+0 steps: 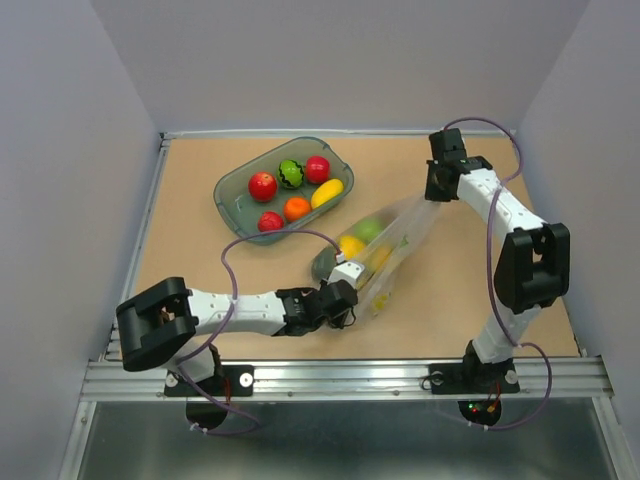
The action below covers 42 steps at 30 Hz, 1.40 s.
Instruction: Untie the knot of the plastic bag and take out the fruit
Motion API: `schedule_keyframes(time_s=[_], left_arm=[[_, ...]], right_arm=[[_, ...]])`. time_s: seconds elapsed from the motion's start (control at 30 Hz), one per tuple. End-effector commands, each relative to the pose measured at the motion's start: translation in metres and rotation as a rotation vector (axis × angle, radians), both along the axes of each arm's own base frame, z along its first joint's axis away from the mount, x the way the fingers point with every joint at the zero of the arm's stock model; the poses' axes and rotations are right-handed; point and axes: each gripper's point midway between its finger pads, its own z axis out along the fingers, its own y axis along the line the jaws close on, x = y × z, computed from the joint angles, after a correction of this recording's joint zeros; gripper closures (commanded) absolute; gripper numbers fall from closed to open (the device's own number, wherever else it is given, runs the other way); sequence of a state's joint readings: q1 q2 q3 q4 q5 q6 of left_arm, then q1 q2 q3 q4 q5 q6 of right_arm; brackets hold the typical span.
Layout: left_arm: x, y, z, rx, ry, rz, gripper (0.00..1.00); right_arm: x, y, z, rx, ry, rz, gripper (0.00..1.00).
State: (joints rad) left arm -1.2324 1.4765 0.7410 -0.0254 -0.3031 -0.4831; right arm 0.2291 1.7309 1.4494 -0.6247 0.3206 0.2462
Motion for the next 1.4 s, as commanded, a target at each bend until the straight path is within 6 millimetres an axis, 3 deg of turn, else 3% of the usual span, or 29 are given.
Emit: schedule_keyframes(time_s=[0.0,0.07,0.13,0.17,0.2,0.23,0.3,0.33,0.37,0.43,0.47,0.57,0.7,0.73,0.9,0.93,1.0,1.07,1.13,1.23,1.3,1.37], left_arm=[[-0.022,0.034,-0.014,-0.003,0.108,0.121,0.64],[-0.020,0.039,-0.013,0.000,0.099,0.148,0.64],[-0.012,0.034,0.001,-0.031,0.067,0.167,0.62],[-0.008,0.025,0.018,-0.073,0.046,0.165,0.55],[-0.004,0.020,0.028,-0.096,0.027,0.168,0.52],[0.001,0.017,0.038,-0.115,0.002,0.171,0.45],[0.008,0.007,0.062,-0.169,-0.037,0.173,0.40],[0.014,0.000,0.080,-0.202,-0.068,0.178,0.36],[0.018,-0.006,0.096,-0.241,-0.090,0.183,0.35],[0.025,-0.007,0.111,-0.271,-0.126,0.200,0.32],[0.027,-0.009,0.119,-0.293,-0.139,0.204,0.24],[0.033,-0.011,0.136,-0.331,-0.172,0.221,0.23],[0.040,-0.014,0.135,-0.307,-0.212,0.226,0.23],[0.042,-0.015,0.133,-0.294,-0.216,0.229,0.24],[0.049,-0.011,0.119,-0.248,-0.234,0.275,0.26],[0.052,-0.008,0.113,-0.227,-0.241,0.290,0.27],[0.057,-0.002,0.100,-0.189,-0.243,0.326,0.28],[0.067,0.014,0.087,-0.141,-0.245,0.401,0.30],[0.073,0.035,0.068,-0.069,-0.233,0.486,0.30],[0.082,0.066,0.052,-0.030,-0.198,0.592,0.30],[0.085,0.082,0.048,-0.065,-0.171,0.644,0.30],[0.085,0.085,0.047,-0.111,-0.143,0.651,0.29]], right_arm=[[0.043,-0.041,0.029,0.003,-0.116,-0.147,0.99],[0.045,-0.030,0.025,0.041,-0.097,-0.088,0.99],[0.038,-0.018,0.027,0.078,-0.093,-0.028,0.99],[0.033,-0.008,0.029,0.096,-0.088,0.025,0.97],[0.027,0.002,0.044,0.098,-0.117,0.063,0.93],[0.018,0.009,0.045,0.099,-0.114,0.096,0.80],[0.005,0.018,0.059,0.103,-0.138,0.142,0.55],[-0.009,0.023,0.075,0.117,-0.173,0.165,0.32],[-0.016,0.026,0.081,0.130,-0.185,0.181,0.22],[-0.032,0.033,0.096,0.142,-0.218,0.207,0.11],[-0.044,0.036,0.109,0.162,-0.249,0.220,0.07],[-0.071,0.051,0.126,0.203,-0.274,0.272,0.07],[-0.108,0.105,0.125,0.319,-0.241,0.415,0.13],[-0.113,0.115,0.124,0.337,-0.233,0.437,0.19],[-0.145,0.164,0.093,0.395,-0.125,0.543,0.44],[-0.153,0.172,0.073,0.393,-0.083,0.556,0.48],[-0.158,0.177,0.053,0.424,-0.040,0.541,0.57],[-0.168,0.165,0.013,0.408,0.035,0.458,0.62],[-0.170,0.132,-0.018,0.335,0.044,0.280,0.63],[-0.171,0.086,-0.043,0.363,0.053,0.030,0.62],[-0.184,0.062,-0.064,0.401,0.087,-0.083,0.59],[-0.185,0.038,-0.069,0.411,0.069,-0.181,0.57]])
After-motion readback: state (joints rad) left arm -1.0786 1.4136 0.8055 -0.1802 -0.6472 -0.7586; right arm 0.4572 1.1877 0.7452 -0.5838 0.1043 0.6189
